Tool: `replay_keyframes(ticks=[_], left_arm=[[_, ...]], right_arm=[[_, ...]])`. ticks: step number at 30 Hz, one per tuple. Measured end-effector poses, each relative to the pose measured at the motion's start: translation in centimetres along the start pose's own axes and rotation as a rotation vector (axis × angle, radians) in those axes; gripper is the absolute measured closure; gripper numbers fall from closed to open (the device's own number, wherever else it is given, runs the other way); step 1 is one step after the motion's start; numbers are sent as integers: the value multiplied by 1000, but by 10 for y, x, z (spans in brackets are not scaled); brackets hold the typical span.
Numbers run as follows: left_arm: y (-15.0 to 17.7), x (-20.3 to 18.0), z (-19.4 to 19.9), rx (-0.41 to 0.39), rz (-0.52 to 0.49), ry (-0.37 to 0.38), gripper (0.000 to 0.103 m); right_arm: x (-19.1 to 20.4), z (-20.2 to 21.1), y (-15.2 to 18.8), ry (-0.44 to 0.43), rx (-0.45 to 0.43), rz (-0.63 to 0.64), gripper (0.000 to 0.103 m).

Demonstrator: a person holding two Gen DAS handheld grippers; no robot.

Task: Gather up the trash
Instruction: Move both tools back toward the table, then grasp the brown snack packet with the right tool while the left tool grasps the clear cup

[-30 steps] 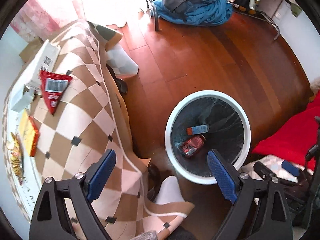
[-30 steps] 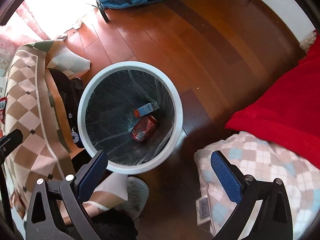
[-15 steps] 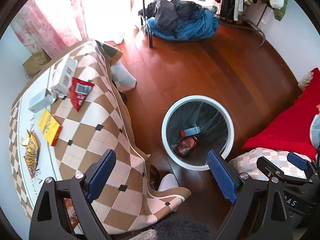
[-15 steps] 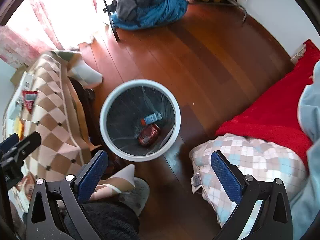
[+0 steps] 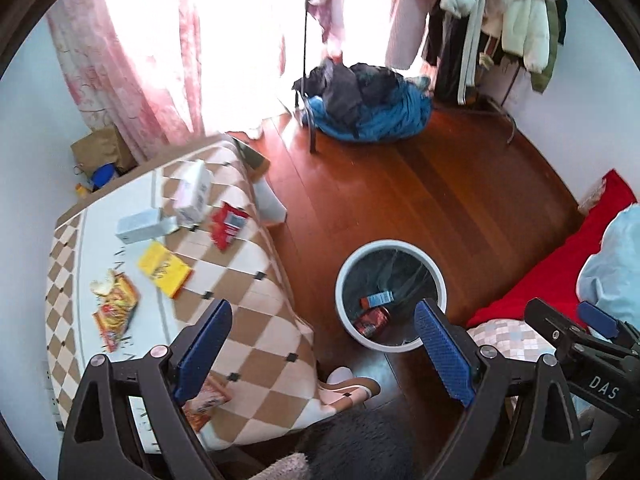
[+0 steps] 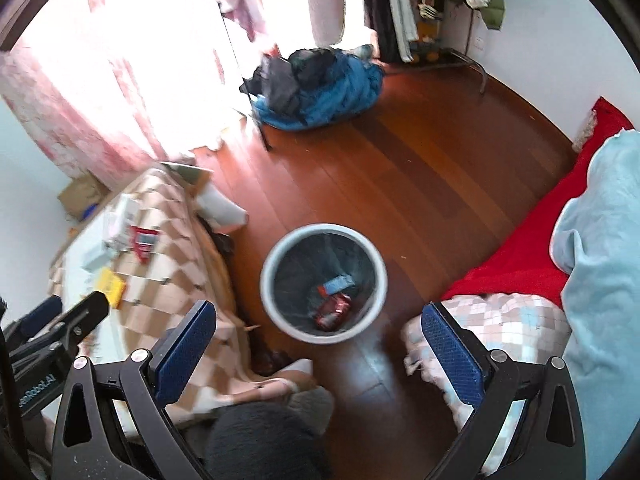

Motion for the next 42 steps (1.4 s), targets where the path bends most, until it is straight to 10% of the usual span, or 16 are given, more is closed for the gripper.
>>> replay_keyframes(ticks=[10,22,29,33,42], left_arm=[[29,160,24,-42,86,-200,9],[147,348,-48,191,321,-419,9],[173,373,-75,263,351,-434,9],[177,370,-85,283,338,-424,9],[165,337,-84,261,313,-337,9]], right_arm=[[138,-2,33,-158,48,142,0],[294,-135,133,-276,329,234,0],[325,-177,146,-242,365,209,26],[336,-178,140,-190,304,275,64],[294,-166,121,-162,245,268,64]])
Point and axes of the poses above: each gripper's, at about its wrist camera, not at the fingertips, and z roughly against the way its jaws point, x to its left, y to its underside, the point moved 10 cm from there along -z, roughly the way its jaws point, and after that the axes turned 12 degrees about z, right-handed, at the moved point
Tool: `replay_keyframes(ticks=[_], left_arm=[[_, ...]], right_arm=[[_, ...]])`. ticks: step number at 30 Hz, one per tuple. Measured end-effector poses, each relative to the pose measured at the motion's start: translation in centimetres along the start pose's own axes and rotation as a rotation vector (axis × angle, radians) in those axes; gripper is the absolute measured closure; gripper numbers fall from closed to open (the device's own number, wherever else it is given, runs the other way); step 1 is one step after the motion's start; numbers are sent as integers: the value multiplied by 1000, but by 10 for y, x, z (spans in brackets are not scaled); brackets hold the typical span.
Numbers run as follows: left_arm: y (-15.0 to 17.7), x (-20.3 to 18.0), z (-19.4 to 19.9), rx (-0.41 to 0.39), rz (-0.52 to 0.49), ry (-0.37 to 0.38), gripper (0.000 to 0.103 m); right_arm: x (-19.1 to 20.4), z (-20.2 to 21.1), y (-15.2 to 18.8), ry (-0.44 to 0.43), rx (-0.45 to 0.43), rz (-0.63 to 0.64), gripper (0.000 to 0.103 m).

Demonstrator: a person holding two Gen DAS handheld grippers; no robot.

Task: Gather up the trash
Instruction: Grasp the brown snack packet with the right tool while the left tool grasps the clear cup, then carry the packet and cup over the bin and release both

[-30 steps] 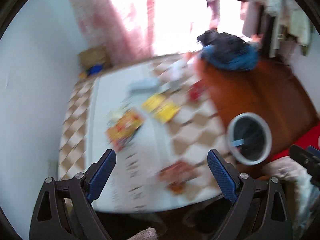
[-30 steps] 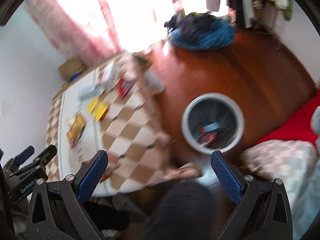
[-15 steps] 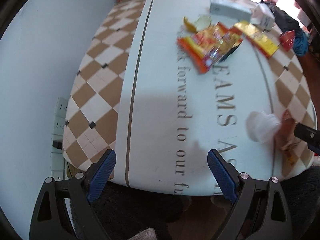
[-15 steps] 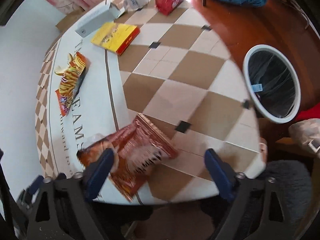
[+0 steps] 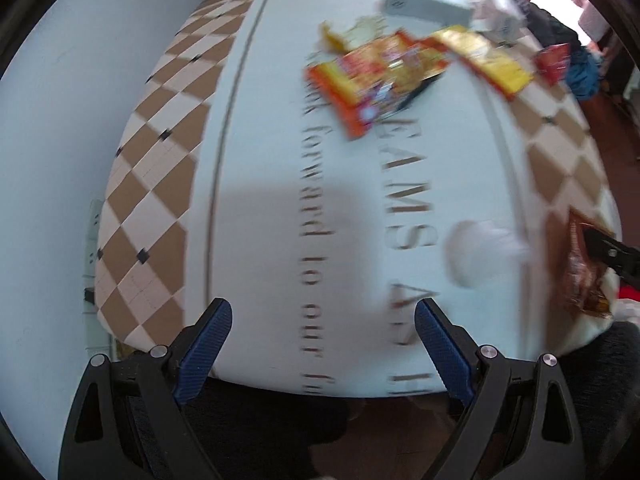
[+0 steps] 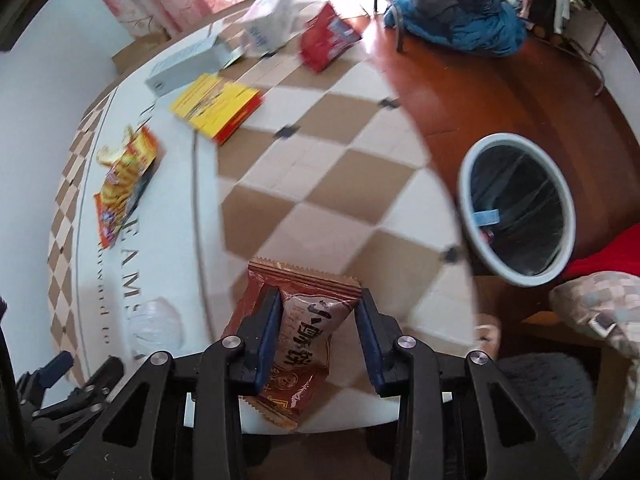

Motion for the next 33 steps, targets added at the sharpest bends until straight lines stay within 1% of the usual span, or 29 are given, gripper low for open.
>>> replay_keyframes(ticks=[2,5,6,7,10,13,14,15,17,18,22,26,27,32,33], left_arm=[[2,-20,11,-6,-18,60,9],[5,-50,17,3,-52,126,9],[5,-56,16,5,-62,131,10],[4,-69,15,6,-79,132,10],[0,-92,7,1,-104,121,11],[-3,-100,3,-17,-119,110,12],[-7,-101,2,-25,-125,103,22],[-8,-100,0,-31,-133,96,29],[-7,-99,-3,-30,-139,79,64],[-6,-99,-6,-26,-138,79,64],[-5,-97,2,-62,-144,75,64],[-6,-91,22,-116,-137,69,64],[-11,-89,28,-135,-135,73,64],[-31,-92,93,-280,-130,102,64],[-35,-95,102,-298,-130,108,64]], right_arm=[[-14,4,1,4,3,-14,65],[-33,2,4,-2,18,-54,65],[-37,2,6,-6,20,-63,65],[-41,1,8,-13,24,-75,65],[-48,-3,15,-24,35,-101,65],[-53,-3,20,-24,34,-110,65],[-54,-3,20,-26,34,-109,65],[-54,-3,20,-28,35,-110,65],[-55,-3,20,-27,35,-107,65],[-54,-3,20,-27,35,-105,65],[-50,-1,18,-30,27,-99,65],[-45,16,9,-34,-15,-80,65],[-43,23,5,-36,-31,-71,65],[-36,69,-18,-50,-134,-35,65],[-36,81,-24,-57,-157,-31,65]])
Point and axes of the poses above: each gripper's, at about its wrist camera, not at the fingertips, and z roughly against the way its jaws point, x to its left, y to its underside, the point moved 10 cm from there along -z, roughly the way its jaws point, and after that the axes turned 12 degrees about z, right-handed, at the moved point
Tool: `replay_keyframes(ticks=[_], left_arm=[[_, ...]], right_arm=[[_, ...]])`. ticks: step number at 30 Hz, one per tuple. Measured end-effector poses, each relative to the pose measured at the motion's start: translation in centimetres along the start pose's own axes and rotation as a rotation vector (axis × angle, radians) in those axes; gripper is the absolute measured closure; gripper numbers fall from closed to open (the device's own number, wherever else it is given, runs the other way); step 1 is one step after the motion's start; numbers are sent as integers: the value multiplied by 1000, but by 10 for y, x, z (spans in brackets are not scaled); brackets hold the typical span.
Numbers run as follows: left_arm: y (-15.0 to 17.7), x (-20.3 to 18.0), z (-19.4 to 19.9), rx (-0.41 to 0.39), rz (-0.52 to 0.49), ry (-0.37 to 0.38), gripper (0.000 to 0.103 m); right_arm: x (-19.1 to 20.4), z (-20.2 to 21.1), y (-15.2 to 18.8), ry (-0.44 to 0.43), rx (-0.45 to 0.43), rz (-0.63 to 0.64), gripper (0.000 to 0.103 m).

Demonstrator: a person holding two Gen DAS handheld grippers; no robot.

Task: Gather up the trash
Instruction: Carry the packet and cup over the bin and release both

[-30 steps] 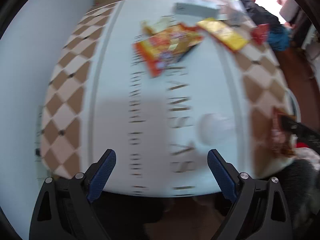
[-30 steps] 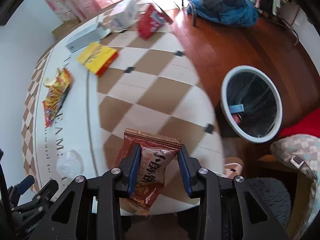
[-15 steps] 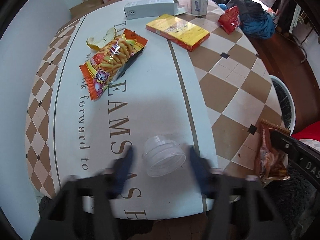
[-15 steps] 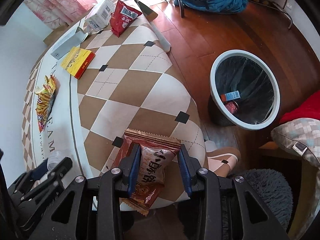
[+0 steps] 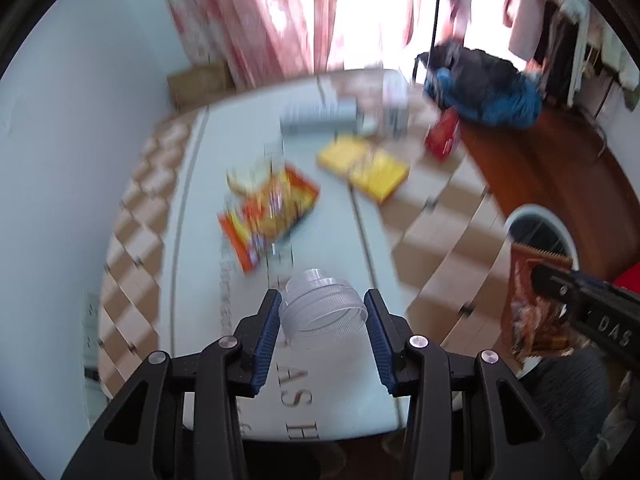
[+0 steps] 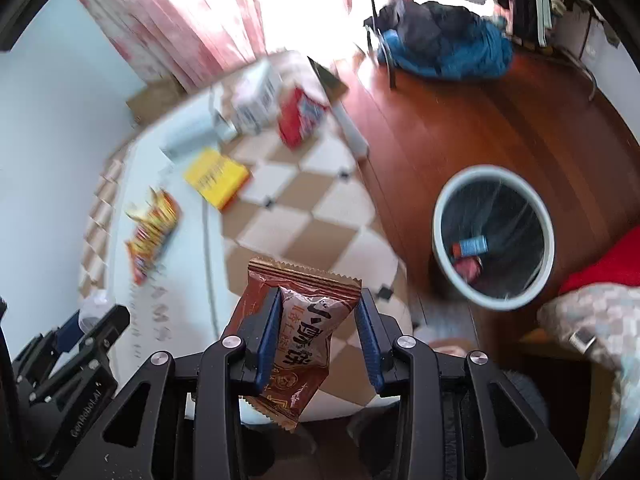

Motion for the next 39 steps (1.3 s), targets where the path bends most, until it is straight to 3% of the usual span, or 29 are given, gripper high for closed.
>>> replay_keyframes(ticks=[8,12,18,21,23,25,33,36,37,39], left_arm=[[-68,-60,71,-164,-38,127,64],[-82,-117,89,-192,-88,208,64],[-83,-211,86,-173,-179,301,64],[-75,-257,67,-118,-217,340,64],[-67,-285,45,-47,-230,369,64],[-55,-311,12,76,-235,403,64],[-20,-368,-108,394,-285,360,64],[-9,-383,-136,459,-319,334,63],[-6,-386,-141,470,-328,323,62],[2,-393,-154,501,-349,307,50]], right_arm=[[-45,69,-39,-47,-118,-79,65],[-103,99,-48,-7,-155,-133,65],[-201,104,-46,92,-144,-203,65],[-247,82,-40,117,-93,-235,65],[-273,60,-33,119,-51,-258,65],[-297,35,-26,116,-8,-287,65],[-356,-71,3,113,164,-343,64],[-370,-101,14,116,218,-372,62],[-374,-109,17,114,235,-381,60],[-381,-126,26,114,276,-397,49]])
Point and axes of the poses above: each gripper's, at about its wrist camera, not at the fingertips, and z roughly against the way its jaws point, x to its left, y to its underside, the point moved 10 cm from there along -z, roughly the way its jaws point, and after that the axes turned 12 degrees about z, right-handed, at the moved point
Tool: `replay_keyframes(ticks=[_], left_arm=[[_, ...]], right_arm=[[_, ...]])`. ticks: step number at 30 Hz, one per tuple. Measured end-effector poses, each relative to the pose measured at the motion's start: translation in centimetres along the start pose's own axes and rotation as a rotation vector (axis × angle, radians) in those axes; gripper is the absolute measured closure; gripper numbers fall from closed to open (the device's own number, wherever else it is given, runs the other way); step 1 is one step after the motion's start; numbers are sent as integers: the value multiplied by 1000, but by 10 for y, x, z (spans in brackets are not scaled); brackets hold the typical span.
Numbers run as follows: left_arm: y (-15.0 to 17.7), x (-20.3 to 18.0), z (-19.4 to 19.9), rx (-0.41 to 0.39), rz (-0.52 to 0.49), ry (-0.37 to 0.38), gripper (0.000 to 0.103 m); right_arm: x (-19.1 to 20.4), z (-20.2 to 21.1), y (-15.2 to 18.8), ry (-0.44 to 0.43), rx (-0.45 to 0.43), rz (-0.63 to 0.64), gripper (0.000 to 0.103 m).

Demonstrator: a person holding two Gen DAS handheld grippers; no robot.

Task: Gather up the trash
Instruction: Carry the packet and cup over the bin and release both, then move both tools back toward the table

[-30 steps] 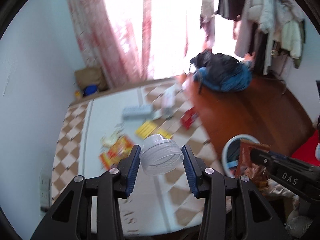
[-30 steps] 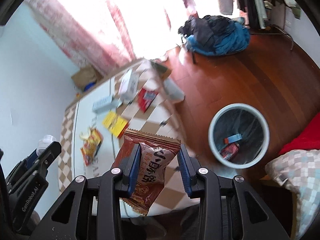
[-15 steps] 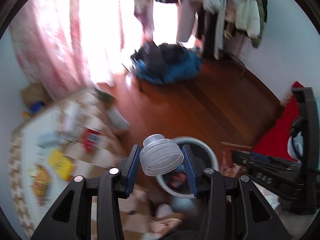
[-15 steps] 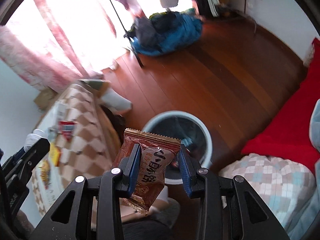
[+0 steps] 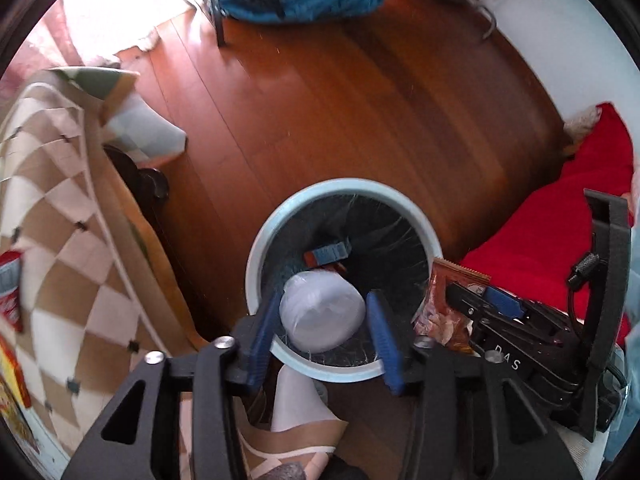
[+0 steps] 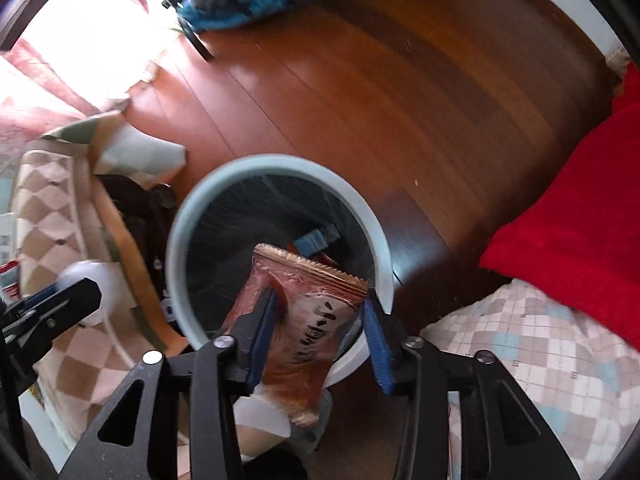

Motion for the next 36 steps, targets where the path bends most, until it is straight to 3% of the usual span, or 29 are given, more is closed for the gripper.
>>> replay_keyframes(ticks=[2,3,4,7,9,21,36], left_arm=[[0,2,-9,9,2,-23,30],[2,3,-10,12,7,-24,28],[3,5,-13,19,20,-29,25],[9,16,-15,11,45,-60,3],[11,23,-13,-4,56,-79,3],[39,42,25,-95,79,-161,3],[73,27,119,-256,73,-131,3]], right_arm=[[-4,-11,5,1,24,-5,33],[-6,-15,8,0,29,-7,25],[-6,-17,11,-6,30,-8,21],[-6,-17,19,-18,34,-6,11],[-8,-16,25,-15,38,1,0],[1,29,45,47,-10,50,0],[22,145,68,69,-174,64,0]])
Point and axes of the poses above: each gripper's, at about its wrist camera, not at the fingertips, and z roughly against the way its jaws point, x to its left, y to its underside, the point moved 10 cm from there along -z, roughly the way its jaws point, and after that the axes turned 12 degrees about z, right-handed, at the moved point
